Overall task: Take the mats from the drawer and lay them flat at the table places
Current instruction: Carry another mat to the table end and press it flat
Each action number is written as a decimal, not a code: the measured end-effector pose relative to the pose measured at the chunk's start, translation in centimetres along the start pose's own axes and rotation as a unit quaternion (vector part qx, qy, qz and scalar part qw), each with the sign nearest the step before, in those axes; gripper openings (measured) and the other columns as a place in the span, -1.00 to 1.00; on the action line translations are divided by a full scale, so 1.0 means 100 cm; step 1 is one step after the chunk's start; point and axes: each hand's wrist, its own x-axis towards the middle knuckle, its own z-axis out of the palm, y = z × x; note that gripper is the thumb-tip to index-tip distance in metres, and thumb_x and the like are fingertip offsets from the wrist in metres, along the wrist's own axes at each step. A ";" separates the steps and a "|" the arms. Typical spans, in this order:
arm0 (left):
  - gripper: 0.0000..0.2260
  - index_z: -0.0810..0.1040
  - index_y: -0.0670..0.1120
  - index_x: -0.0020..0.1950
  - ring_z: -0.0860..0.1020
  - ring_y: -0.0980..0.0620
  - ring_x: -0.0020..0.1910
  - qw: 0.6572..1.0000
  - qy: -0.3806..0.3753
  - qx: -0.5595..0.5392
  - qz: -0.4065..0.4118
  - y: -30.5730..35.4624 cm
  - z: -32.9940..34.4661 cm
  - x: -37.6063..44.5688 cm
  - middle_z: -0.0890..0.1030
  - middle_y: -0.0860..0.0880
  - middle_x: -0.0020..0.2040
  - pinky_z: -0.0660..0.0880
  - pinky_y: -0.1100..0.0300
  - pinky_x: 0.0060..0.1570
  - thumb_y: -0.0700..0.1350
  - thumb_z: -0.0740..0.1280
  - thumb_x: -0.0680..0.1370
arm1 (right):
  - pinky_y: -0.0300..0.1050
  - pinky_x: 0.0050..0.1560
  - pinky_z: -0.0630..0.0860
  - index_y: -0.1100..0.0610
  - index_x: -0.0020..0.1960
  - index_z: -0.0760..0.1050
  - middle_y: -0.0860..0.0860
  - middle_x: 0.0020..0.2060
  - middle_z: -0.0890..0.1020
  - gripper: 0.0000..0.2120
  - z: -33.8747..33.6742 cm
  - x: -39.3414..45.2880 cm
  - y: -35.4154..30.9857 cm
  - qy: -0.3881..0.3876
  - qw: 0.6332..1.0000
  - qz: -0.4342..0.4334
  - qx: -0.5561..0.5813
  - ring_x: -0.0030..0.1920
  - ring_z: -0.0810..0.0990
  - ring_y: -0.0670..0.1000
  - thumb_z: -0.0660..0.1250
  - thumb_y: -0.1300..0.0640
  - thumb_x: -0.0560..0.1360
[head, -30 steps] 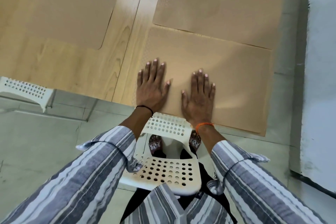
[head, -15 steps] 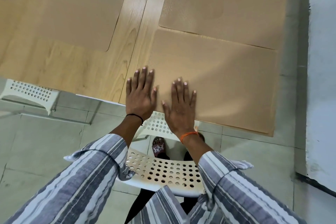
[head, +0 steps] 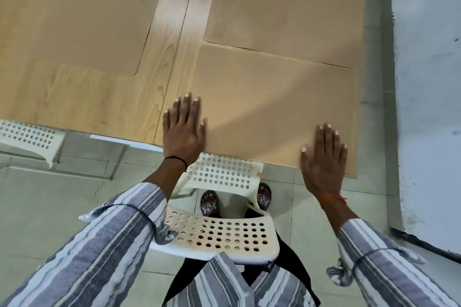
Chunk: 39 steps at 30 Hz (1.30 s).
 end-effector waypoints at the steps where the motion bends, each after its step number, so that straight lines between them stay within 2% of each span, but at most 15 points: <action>1: -0.48 -0.08 0.10 0.60 -0.10 0.00 0.59 1.000 -0.002 0.000 0.002 0.000 -0.001 0.000 -0.09 0.05 0.61 -0.09 -0.06 0.53 0.12 -0.09 0.64 | 0.18 0.55 -0.01 0.04 0.61 -0.07 -0.02 0.61 -0.04 -0.36 -0.001 0.000 0.002 0.001 1.000 0.004 0.002 0.60 -0.06 0.03 -0.04 -0.16 0.61; 5: -0.47 -0.03 0.07 0.60 -0.04 -0.04 0.58 1.000 -0.012 0.006 0.011 -0.001 -0.007 0.001 -0.03 0.02 0.61 -0.05 -0.06 0.52 0.13 -0.07 0.64 | 0.15 0.56 0.00 0.08 0.61 -0.02 0.01 0.60 0.04 -0.37 -0.006 -0.003 0.002 0.004 1.000 0.021 0.010 0.59 0.01 0.05 -0.03 -0.16 0.61; 9: -0.47 0.09 0.03 0.59 0.08 -0.09 0.56 0.999 -0.028 0.014 0.035 -0.004 -0.022 0.004 0.09 -0.03 0.60 0.08 -0.08 0.46 0.14 0.04 0.63 | 0.21 0.50 0.15 0.13 0.57 0.11 0.08 0.56 0.19 -0.40 -0.013 -0.007 0.006 0.010 0.999 0.053 0.003 0.55 0.15 0.14 -0.03 -0.13 0.61; 13: -0.51 0.28 -0.04 0.50 0.19 -0.09 0.51 0.998 -0.059 -0.030 0.010 -0.001 -0.041 0.014 0.21 -0.04 0.55 0.14 -0.08 0.43 0.07 0.19 0.59 | 0.23 0.40 0.25 0.21 0.41 0.34 0.18 0.40 0.41 -0.46 -0.028 -0.007 -0.010 0.018 0.998 0.054 0.005 0.40 0.36 0.23 0.00 -0.10 0.59; 16: -0.59 0.42 -0.08 0.40 0.41 -0.10 0.37 0.995 -0.042 -0.091 -0.005 0.003 -0.064 0.014 0.43 -0.08 0.42 0.27 -0.03 0.34 0.04 0.23 0.59 | 0.12 0.22 0.43 0.21 0.28 0.46 0.16 0.23 0.55 -0.59 -0.045 -0.012 -0.041 0.036 0.996 0.018 0.075 0.21 0.51 0.21 0.10 -0.04 0.60; 19: -0.68 0.54 -0.07 0.29 0.55 -0.02 0.19 0.978 -0.031 -0.204 0.012 0.004 -0.084 0.005 0.58 -0.03 0.26 0.45 0.09 0.13 0.02 0.26 0.59 | 0.03 0.17 0.47 0.13 0.27 0.51 0.07 0.22 0.59 -0.71 -0.060 -0.021 -0.078 0.033 0.985 -0.011 0.167 0.21 0.54 0.14 0.24 0.07 0.59; 21: -0.73 0.59 -0.05 0.21 0.61 0.05 0.05 0.966 -0.032 -0.254 0.025 0.001 -0.096 -0.003 0.65 0.01 0.15 0.48 0.18 0.02 0.01 0.27 0.59 | -0.11 0.15 0.43 0.08 0.27 0.53 0.00 0.23 0.60 -0.72 -0.069 -0.027 -0.103 0.019 0.978 -0.025 0.205 0.22 0.55 0.05 0.26 0.09 0.58; 23: -0.77 0.62 -0.04 0.16 0.61 0.09 -0.05 0.960 -0.034 -0.275 0.049 -0.002 -0.105 -0.010 0.67 0.02 0.09 0.50 0.19 0.00 -0.01 0.28 0.58 | -0.21 0.11 0.38 0.06 0.27 0.53 -0.05 0.22 0.60 -0.73 -0.077 -0.033 -0.125 0.008 0.972 -0.045 0.231 0.20 0.55 -0.03 0.27 0.10 0.58; 26: -0.80 0.64 -0.05 0.13 0.59 0.12 -0.10 0.953 -0.031 -0.292 0.073 -0.009 -0.119 -0.022 0.68 0.02 0.05 0.50 0.19 0.00 -0.03 0.29 0.58 | -0.15 0.15 0.46 0.05 0.26 0.54 -0.08 0.22 0.60 -0.73 -0.089 -0.042 -0.153 0.012 0.962 -0.081 0.261 0.17 0.56 -0.07 0.28 0.12 0.57; 31: -0.80 0.65 -0.07 0.11 0.58 0.13 -0.11 0.947 -0.008 -0.307 0.089 -0.015 -0.141 -0.041 0.68 0.01 0.02 0.50 0.20 0.02 -0.05 0.29 0.59 | -0.14 0.14 0.50 0.06 0.24 0.55 -0.07 0.20 0.61 -0.75 -0.109 -0.062 -0.176 -0.007 0.944 -0.133 0.303 0.19 0.56 -0.10 0.29 0.14 0.57; 35: -0.79 0.66 -0.08 0.11 0.59 0.13 -0.09 0.941 0.009 -0.328 0.087 -0.013 -0.157 -0.066 0.68 0.00 0.01 0.48 0.23 0.03 -0.05 0.29 0.59 | -0.20 0.12 0.46 0.03 0.21 0.57 -0.12 0.17 0.62 -0.77 -0.125 -0.081 -0.185 -0.029 0.930 -0.134 0.341 0.17 0.56 -0.14 0.28 0.15 0.58; 39: -0.80 0.66 -0.08 0.10 0.61 0.11 -0.08 0.938 0.016 -0.336 0.085 -0.020 -0.172 -0.097 0.68 0.01 -0.04 0.46 0.28 -0.02 -0.05 0.30 0.59 | -0.24 0.09 0.51 0.08 0.21 0.58 -0.10 0.13 0.65 -0.76 -0.139 -0.101 -0.197 -0.032 0.911 -0.140 0.386 0.11 0.59 -0.15 0.26 0.20 0.59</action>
